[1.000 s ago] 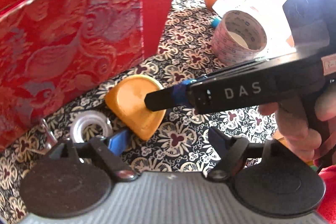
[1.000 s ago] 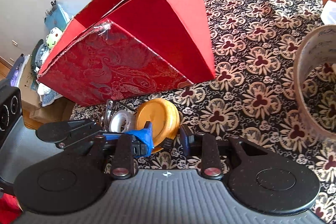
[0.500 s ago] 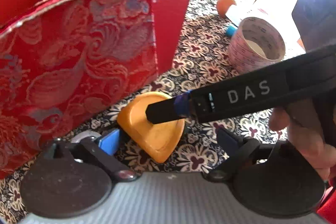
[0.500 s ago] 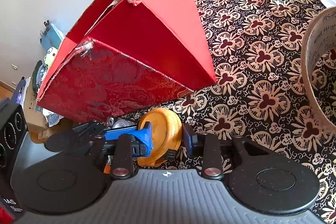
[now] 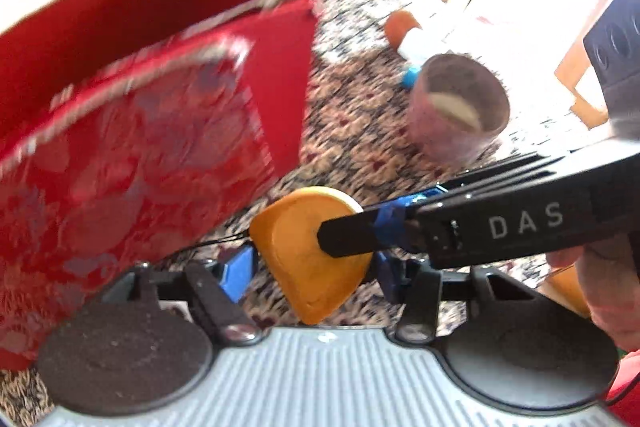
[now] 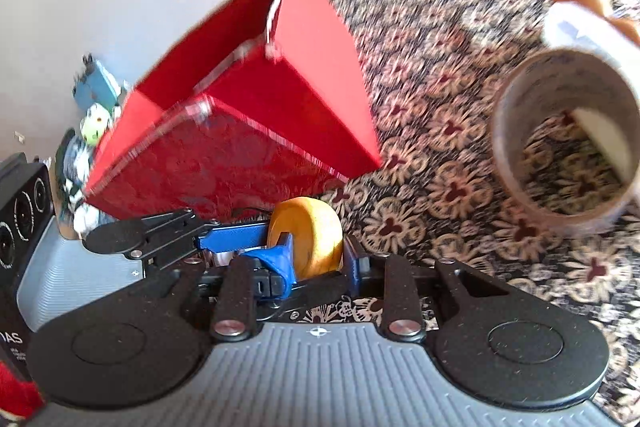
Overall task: Organize rigid objects
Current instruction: 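Close the right tool on the orange heart-shaped lid, then lift the orange lid with the right tool and carry it over the red box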
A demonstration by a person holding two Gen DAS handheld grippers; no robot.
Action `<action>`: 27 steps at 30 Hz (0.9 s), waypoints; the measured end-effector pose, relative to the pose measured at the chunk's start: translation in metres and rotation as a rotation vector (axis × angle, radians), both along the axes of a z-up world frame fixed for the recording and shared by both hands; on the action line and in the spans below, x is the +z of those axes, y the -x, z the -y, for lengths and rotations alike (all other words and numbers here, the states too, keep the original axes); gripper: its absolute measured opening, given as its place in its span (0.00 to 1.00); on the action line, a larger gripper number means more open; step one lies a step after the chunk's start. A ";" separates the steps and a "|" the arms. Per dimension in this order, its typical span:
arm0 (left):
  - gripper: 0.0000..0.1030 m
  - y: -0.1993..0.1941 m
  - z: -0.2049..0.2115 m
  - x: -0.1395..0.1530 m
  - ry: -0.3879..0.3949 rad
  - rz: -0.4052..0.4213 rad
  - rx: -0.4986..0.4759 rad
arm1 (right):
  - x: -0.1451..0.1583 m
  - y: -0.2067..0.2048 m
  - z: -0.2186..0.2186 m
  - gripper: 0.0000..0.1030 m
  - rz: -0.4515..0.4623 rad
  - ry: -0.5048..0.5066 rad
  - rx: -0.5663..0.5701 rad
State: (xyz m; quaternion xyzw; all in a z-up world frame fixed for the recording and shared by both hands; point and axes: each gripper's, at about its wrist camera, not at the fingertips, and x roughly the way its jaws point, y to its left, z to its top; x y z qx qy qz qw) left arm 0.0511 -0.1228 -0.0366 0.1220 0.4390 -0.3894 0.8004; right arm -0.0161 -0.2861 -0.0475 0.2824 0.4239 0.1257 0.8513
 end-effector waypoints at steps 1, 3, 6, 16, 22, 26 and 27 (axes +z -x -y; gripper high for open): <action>0.50 0.002 0.002 0.006 0.013 0.012 -0.013 | 0.005 0.003 0.004 0.09 0.010 -0.004 -0.017; 0.50 0.005 0.007 0.019 0.034 0.038 -0.037 | 0.017 0.010 0.011 0.09 0.036 -0.003 -0.047; 0.50 0.009 0.012 0.039 0.085 0.072 -0.065 | 0.038 0.022 0.018 0.09 0.096 0.011 -0.083; 0.50 0.010 0.002 0.111 0.265 0.158 -0.067 | 0.102 0.031 0.031 0.09 0.305 0.017 -0.130; 0.50 0.000 -0.016 0.156 0.329 0.262 -0.001 | 0.132 0.000 0.024 0.09 0.436 0.000 -0.069; 0.50 -0.020 -0.035 0.172 0.325 0.333 0.075 | 0.139 -0.040 0.015 0.08 0.471 -0.077 -0.005; 0.50 -0.028 -0.042 0.174 0.322 0.341 0.102 | 0.140 -0.051 0.010 0.08 0.474 -0.086 0.017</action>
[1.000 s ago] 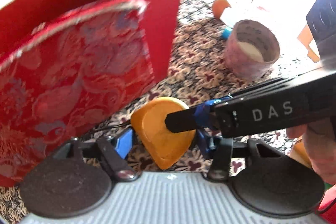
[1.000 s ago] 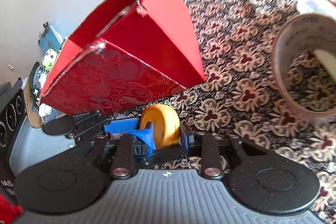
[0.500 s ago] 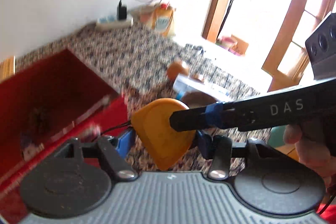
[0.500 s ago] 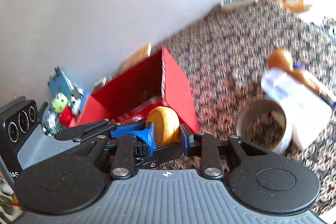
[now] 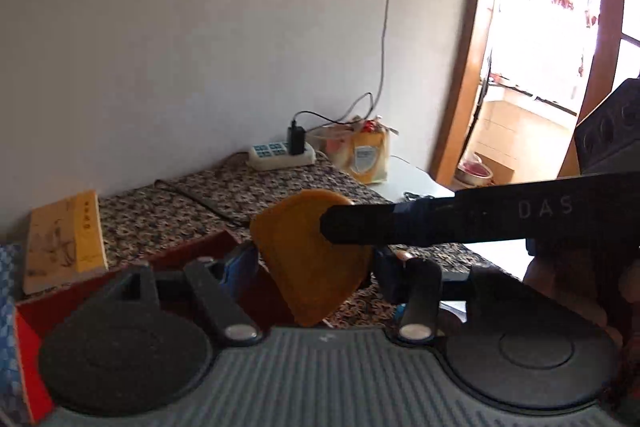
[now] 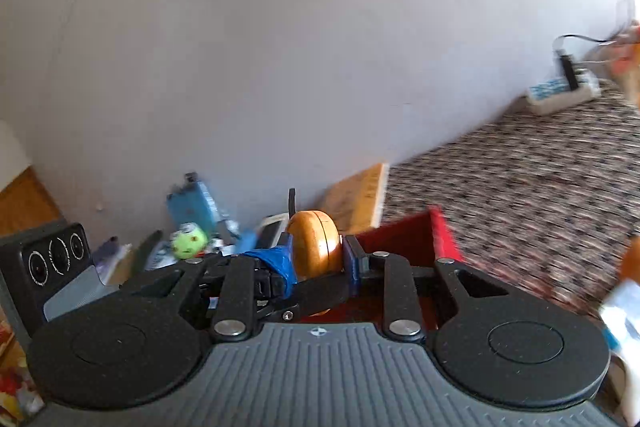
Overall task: Organize rigid objects
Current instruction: 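Lift the orange lid with the right tool and carry it over the red box, then open the right tool to drop the orange lid into the box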
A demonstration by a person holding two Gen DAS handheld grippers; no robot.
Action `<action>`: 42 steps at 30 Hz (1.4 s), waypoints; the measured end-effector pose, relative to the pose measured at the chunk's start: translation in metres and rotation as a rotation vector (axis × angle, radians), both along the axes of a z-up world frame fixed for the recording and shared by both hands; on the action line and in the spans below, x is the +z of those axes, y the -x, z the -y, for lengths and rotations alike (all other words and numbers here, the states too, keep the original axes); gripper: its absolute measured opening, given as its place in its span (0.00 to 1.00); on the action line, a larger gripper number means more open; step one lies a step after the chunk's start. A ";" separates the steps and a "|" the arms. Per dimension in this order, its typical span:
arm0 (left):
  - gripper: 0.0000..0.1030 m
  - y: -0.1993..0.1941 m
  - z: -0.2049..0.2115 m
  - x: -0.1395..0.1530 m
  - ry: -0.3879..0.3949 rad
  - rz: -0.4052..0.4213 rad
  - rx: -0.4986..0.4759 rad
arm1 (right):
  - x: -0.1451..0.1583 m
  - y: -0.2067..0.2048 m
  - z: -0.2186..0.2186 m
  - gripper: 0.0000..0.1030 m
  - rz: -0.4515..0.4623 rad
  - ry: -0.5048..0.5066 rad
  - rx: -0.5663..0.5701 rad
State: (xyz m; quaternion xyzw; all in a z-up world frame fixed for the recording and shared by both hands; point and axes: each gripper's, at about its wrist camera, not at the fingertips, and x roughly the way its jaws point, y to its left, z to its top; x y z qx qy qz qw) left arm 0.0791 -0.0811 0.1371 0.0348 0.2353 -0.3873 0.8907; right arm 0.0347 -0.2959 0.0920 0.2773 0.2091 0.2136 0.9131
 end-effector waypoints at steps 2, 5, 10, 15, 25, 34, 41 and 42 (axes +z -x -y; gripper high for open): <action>0.50 -0.014 -0.011 -0.001 -0.013 0.000 0.047 | -0.002 -0.022 -0.013 0.08 -0.015 -0.001 0.047; 0.50 -0.033 -0.026 -0.016 -0.060 -0.019 0.116 | -0.011 -0.058 -0.038 0.09 -0.080 0.007 0.119; 0.50 -0.069 -0.060 -0.059 -0.144 -0.157 0.180 | -0.052 -0.116 -0.080 0.09 -0.283 0.007 0.231; 0.50 -0.099 -0.086 -0.104 -0.194 -0.327 0.225 | -0.087 -0.155 -0.116 0.09 -0.472 0.004 0.292; 0.55 -0.110 -0.096 -0.126 -0.344 -0.396 0.332 | -0.112 -0.178 -0.152 0.15 -0.669 0.004 0.348; 0.73 -0.100 -0.105 -0.111 -0.292 -0.331 0.341 | -0.125 -0.184 -0.148 0.15 -0.692 -0.113 0.395; 0.73 -0.097 -0.106 -0.113 -0.306 -0.325 0.362 | -0.129 -0.179 -0.139 0.15 -0.655 -0.169 0.349; 0.73 -0.097 -0.106 -0.113 -0.305 -0.323 0.368 | -0.129 -0.178 -0.137 0.15 -0.654 -0.163 0.337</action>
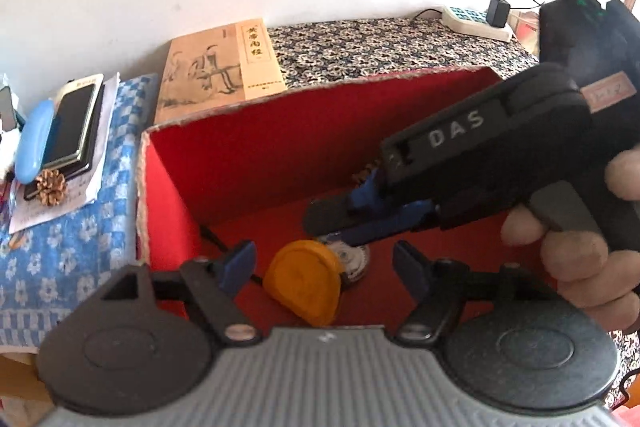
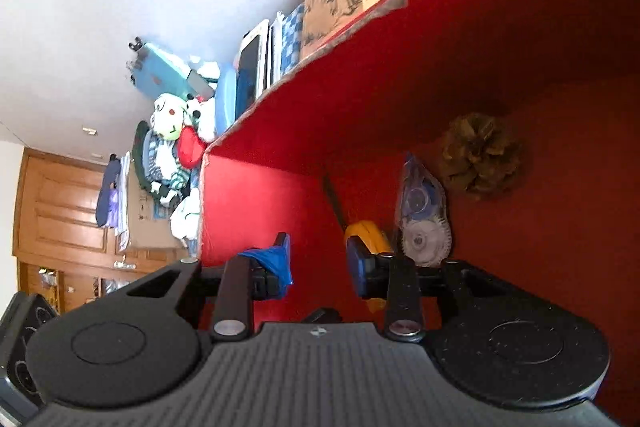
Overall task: Organize rigid objects
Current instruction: 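Open the right tool to drop the orange lid into the box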
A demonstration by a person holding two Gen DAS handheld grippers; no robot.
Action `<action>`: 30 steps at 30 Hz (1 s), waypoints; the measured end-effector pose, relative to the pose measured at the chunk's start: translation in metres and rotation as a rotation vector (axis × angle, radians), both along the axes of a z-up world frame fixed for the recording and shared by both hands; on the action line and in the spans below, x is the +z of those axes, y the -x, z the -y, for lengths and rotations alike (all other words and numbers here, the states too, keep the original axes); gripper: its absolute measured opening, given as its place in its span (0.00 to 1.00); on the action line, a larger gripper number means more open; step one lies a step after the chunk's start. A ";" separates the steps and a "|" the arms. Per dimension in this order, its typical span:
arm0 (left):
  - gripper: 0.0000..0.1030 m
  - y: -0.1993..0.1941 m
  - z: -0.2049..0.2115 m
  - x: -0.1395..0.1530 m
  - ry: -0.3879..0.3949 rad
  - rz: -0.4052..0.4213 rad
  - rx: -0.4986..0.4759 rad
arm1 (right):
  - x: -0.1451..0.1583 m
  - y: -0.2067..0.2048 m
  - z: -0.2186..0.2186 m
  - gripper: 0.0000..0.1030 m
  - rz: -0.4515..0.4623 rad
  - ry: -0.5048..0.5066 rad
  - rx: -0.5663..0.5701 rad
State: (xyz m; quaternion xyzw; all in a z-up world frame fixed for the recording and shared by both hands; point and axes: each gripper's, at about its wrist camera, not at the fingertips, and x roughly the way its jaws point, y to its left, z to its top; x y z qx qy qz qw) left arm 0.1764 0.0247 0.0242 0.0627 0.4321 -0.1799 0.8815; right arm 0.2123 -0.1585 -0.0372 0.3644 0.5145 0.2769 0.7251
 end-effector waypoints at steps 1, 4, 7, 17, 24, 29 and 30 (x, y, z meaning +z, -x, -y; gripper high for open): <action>0.73 0.000 0.000 0.000 0.003 0.000 0.008 | 0.000 0.001 0.002 0.15 0.003 0.011 -0.010; 0.73 -0.002 0.000 0.000 0.005 -0.003 0.034 | 0.001 0.004 0.009 0.15 0.014 0.038 -0.044; 0.73 -0.001 0.003 0.000 -0.006 0.000 0.036 | -0.004 -0.002 0.007 0.15 -0.034 0.064 -0.037; 0.76 0.013 0.004 0.009 -0.007 0.010 0.067 | 0.006 0.008 0.010 0.15 0.027 0.141 -0.091; 0.78 0.022 0.009 0.018 -0.030 0.035 0.109 | 0.002 0.012 0.029 0.15 0.010 0.143 -0.139; 0.80 0.030 0.014 0.025 -0.052 0.056 0.126 | -0.001 0.018 0.032 0.15 -0.005 0.113 -0.161; 0.81 0.032 0.015 0.027 -0.060 0.065 0.127 | 0.001 0.020 0.033 0.15 0.005 0.121 -0.162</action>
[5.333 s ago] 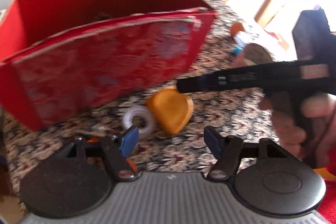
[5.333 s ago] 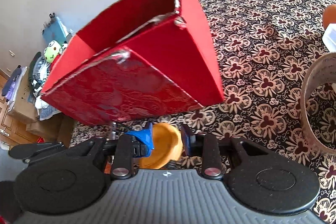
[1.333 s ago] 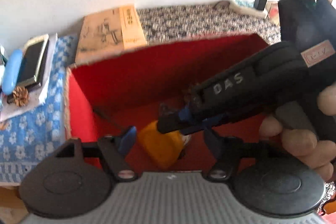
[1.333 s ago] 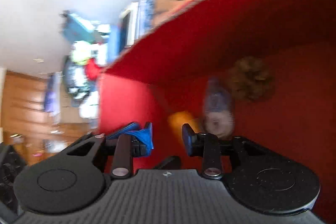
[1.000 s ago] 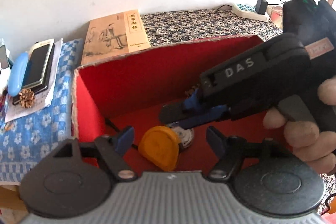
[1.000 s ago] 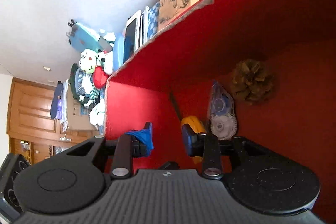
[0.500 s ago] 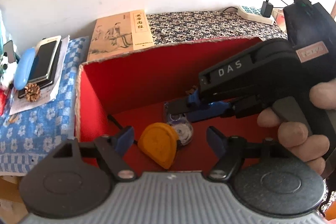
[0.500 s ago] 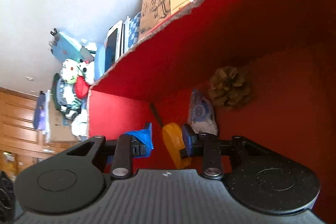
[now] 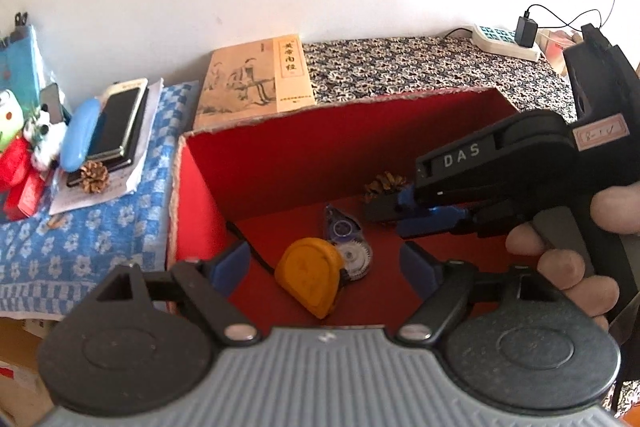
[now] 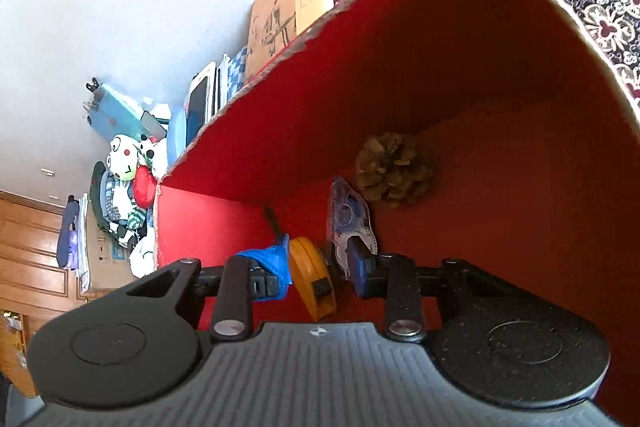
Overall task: Organize rigid objects
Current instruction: 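Open the right tool to drop the orange lid into the box, then move the right tool out of the box down to the silver scissors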
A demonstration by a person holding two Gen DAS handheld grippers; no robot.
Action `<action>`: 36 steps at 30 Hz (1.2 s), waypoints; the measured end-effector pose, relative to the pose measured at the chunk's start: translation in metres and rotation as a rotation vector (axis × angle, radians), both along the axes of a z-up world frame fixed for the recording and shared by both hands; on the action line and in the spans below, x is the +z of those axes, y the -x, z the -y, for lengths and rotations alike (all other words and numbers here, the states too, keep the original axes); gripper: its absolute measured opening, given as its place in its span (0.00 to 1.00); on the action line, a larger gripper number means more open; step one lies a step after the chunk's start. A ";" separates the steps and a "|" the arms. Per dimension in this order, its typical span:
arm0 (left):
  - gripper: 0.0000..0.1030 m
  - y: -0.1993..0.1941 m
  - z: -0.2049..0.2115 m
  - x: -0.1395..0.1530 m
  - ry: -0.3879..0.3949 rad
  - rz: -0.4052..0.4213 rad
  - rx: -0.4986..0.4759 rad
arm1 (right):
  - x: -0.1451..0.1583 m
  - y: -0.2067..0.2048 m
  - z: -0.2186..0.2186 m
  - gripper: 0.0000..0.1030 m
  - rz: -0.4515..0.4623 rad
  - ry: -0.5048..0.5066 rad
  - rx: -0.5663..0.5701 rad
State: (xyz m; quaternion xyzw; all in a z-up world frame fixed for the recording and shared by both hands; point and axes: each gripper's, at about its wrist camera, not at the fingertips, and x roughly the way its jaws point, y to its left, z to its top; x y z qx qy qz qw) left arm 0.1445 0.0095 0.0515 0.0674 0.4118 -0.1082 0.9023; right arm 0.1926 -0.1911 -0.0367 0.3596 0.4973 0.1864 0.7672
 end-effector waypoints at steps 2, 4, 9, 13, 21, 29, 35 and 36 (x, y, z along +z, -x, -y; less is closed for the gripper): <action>0.82 0.005 0.003 0.003 -0.024 0.018 0.003 | 0.003 0.004 -0.001 0.15 0.014 0.036 0.001; 0.82 0.010 0.006 0.006 -0.049 0.037 0.004 | 0.005 0.006 -0.002 0.15 0.016 0.055 -0.003; 0.84 0.020 0.008 0.015 -0.059 0.068 0.020 | 0.016 0.019 -0.001 0.15 0.098 0.150 -0.012; 0.85 0.026 0.009 0.017 -0.079 0.081 0.048 | 0.023 0.034 0.005 0.15 0.146 0.158 -0.021; 0.85 0.039 0.009 0.019 -0.083 0.080 0.068 | 0.036 0.065 0.013 0.16 0.214 0.165 -0.063; 0.86 0.056 0.008 0.024 -0.091 0.087 0.070 | 0.051 0.096 0.014 0.16 0.286 0.217 -0.111; 0.87 0.066 0.006 0.029 -0.100 0.088 0.085 | 0.062 0.115 0.011 0.16 0.350 0.285 -0.133; 0.87 0.068 0.006 0.029 -0.104 0.088 0.090 | 0.063 0.118 0.011 0.16 0.357 0.291 -0.136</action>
